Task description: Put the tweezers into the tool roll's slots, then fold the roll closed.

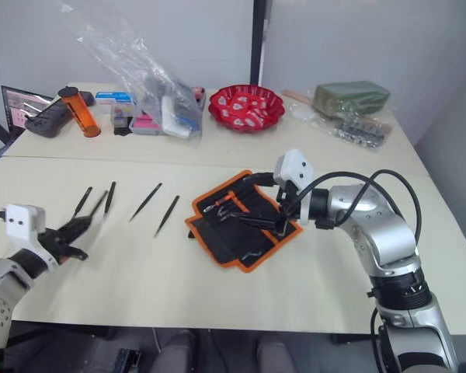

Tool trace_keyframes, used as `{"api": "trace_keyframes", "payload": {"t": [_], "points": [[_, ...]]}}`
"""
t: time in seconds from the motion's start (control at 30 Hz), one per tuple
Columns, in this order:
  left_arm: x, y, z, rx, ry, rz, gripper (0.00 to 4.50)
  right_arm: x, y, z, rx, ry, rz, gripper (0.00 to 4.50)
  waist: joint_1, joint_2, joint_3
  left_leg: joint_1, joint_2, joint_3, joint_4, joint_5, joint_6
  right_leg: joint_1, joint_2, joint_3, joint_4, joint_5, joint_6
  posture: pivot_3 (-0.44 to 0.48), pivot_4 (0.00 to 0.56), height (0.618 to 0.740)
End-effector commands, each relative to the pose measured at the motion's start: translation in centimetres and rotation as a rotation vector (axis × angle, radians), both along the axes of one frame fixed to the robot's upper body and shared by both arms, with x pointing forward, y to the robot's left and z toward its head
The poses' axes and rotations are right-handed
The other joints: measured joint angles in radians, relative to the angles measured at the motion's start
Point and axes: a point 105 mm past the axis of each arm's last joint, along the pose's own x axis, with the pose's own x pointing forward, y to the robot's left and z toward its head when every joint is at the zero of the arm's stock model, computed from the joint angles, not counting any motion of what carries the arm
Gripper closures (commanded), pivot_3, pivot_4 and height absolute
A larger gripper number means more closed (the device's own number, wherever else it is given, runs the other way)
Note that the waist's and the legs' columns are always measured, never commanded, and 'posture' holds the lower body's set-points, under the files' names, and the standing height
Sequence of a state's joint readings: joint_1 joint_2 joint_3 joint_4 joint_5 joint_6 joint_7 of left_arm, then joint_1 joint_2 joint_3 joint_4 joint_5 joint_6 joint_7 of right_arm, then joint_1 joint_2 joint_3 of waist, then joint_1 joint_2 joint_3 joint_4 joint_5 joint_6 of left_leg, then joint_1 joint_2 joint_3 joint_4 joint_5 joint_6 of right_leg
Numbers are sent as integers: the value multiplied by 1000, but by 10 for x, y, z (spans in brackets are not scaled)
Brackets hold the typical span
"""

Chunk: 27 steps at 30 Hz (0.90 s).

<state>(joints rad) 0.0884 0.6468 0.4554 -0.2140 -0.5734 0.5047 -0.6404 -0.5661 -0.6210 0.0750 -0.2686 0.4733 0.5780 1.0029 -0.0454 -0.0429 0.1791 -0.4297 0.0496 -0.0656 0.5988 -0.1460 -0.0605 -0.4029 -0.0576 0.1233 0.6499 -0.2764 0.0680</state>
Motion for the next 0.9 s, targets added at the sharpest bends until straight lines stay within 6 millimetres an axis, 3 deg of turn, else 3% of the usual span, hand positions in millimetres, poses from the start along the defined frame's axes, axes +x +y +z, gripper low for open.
{"api": "trace_keyframes", "payload": {"t": [0.03,0.17,0.37,0.6,0.63,0.9], "points": [[-11,-12,1,3,5,-59,4479,-2,0,10,3,-40,17,0,0,0,0,0,0,0,0,0,0,0,0,0,0,0,0,0,150,740],[-23,-17,-15,24,63,-49,4479,-4,-1,8,6,-35,17,0,-1,0,0,0,0,0,0,0,0,0,0,0,0,0,0,0,150,740],[-29,-22,-15,-26,63,-48,2535,-5,1,6,11,-30,22,0,2,0,0,0,0,0,2,0,0,0,0,0,0,0,0,0,150,740],[-35,-11,-19,20,75,-27,198,-5,4,5,20,-29,24,0,0,0,0,0,0,0,3,0,0,0,0,0,0,0,0,0,150,740],[-35,-9,-19,32,74,-22,39,-5,4,5,22,-28,25,0,0,0,0,0,0,0,3,0,0,0,0,0,0,0,0,0,150,740],[-32,-7,-33,140,110,-9,39,-5,7,4,30,-24,22,0,1,0,0,0,0,0,3,0,0,0,0,0,0,0,0,0,150,740]]}}
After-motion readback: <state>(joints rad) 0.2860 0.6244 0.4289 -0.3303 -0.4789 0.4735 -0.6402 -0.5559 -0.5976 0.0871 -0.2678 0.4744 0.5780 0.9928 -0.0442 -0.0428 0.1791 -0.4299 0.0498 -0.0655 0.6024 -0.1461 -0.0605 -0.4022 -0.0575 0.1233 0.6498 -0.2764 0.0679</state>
